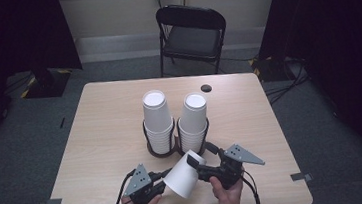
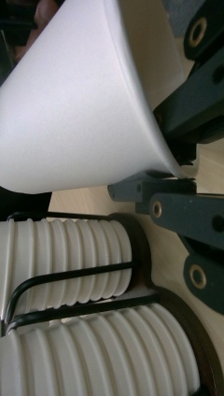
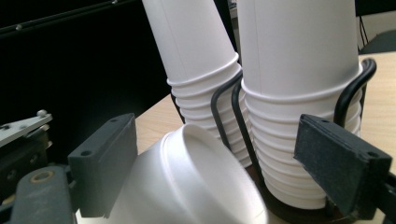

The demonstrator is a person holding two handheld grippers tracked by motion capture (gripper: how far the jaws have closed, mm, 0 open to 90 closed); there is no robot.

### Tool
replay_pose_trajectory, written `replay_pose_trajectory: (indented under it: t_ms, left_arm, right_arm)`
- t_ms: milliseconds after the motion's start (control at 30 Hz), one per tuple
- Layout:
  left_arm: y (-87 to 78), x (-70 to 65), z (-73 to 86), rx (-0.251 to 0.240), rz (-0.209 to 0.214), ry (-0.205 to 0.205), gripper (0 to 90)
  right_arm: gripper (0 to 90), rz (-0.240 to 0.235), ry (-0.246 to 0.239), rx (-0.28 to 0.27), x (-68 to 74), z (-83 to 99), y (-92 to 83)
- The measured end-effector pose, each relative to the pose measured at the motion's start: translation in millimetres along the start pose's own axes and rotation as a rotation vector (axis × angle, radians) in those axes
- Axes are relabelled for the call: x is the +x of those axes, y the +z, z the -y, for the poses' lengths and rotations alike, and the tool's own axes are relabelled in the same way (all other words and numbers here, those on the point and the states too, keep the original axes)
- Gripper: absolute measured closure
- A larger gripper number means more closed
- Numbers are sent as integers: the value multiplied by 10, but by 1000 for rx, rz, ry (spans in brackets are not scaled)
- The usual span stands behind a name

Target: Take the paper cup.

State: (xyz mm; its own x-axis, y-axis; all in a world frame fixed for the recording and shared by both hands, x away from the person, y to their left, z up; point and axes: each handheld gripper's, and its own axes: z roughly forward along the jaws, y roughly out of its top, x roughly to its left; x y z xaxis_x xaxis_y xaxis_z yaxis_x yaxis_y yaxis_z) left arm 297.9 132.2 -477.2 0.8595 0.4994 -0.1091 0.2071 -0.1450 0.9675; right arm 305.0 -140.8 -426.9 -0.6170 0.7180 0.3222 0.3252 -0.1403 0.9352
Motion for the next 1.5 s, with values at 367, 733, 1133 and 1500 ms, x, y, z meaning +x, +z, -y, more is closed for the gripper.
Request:
replay_pose_trajectory:
  t_ms: [367,733,1133,1500]
  left_arm:
    - [-162,188,-178,109,-70,-2,845]
    - [-199,296,-267,248,-110,34,841]
    - [-125,310,-420,345,-104,39,842]
    - [-52,326,-599,464,-78,41,843]
  right_arm:
    - [128,42,-77,-29,-9,-26,-102]
    - [135,-6,-126,42,-55,144,-129]
    - [136,54,-252,89,-21,247,-158]
    - [131,-41,-325,153,79,301,-102]
